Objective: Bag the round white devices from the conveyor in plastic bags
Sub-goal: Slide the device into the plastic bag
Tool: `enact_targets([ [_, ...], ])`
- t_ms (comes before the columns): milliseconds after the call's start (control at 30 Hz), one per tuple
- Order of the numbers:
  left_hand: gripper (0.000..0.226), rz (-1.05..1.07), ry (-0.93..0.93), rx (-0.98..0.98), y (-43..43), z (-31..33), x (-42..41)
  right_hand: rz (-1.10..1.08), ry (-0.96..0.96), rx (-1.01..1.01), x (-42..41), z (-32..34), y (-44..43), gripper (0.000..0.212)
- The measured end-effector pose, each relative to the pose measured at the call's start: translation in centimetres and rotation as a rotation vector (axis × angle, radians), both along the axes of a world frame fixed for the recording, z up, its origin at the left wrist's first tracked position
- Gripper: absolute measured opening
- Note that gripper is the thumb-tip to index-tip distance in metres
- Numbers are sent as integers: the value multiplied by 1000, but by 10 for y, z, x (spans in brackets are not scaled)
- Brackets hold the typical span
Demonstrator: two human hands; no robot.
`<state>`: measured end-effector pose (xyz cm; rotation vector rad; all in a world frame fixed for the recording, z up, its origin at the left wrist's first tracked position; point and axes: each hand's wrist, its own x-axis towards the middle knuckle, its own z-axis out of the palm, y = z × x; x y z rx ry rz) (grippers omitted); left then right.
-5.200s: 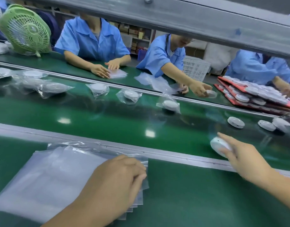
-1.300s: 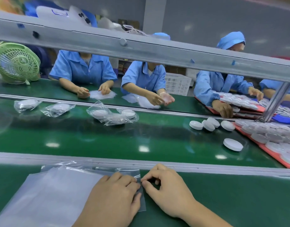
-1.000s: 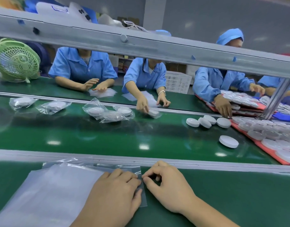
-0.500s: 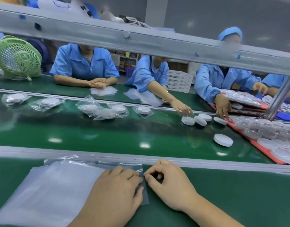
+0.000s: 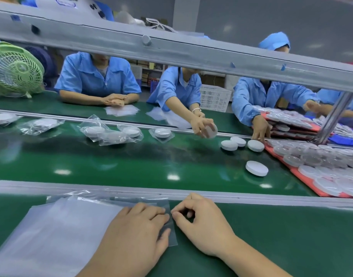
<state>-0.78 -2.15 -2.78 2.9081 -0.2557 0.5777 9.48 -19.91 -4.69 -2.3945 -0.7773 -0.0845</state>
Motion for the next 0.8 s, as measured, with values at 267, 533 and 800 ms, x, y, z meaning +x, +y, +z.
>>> enact_targets([
  [267,41,-30,-38,-33,0,-2,3,3,7,1,0,0,0,27],
  [533,35,-49,-14,-44,0,1,2,19,27,-19,-2,3,-1,27],
  [800,28,-28,-5,-115,3,2,5,62,11,-38,-5,7,-1,28],
])
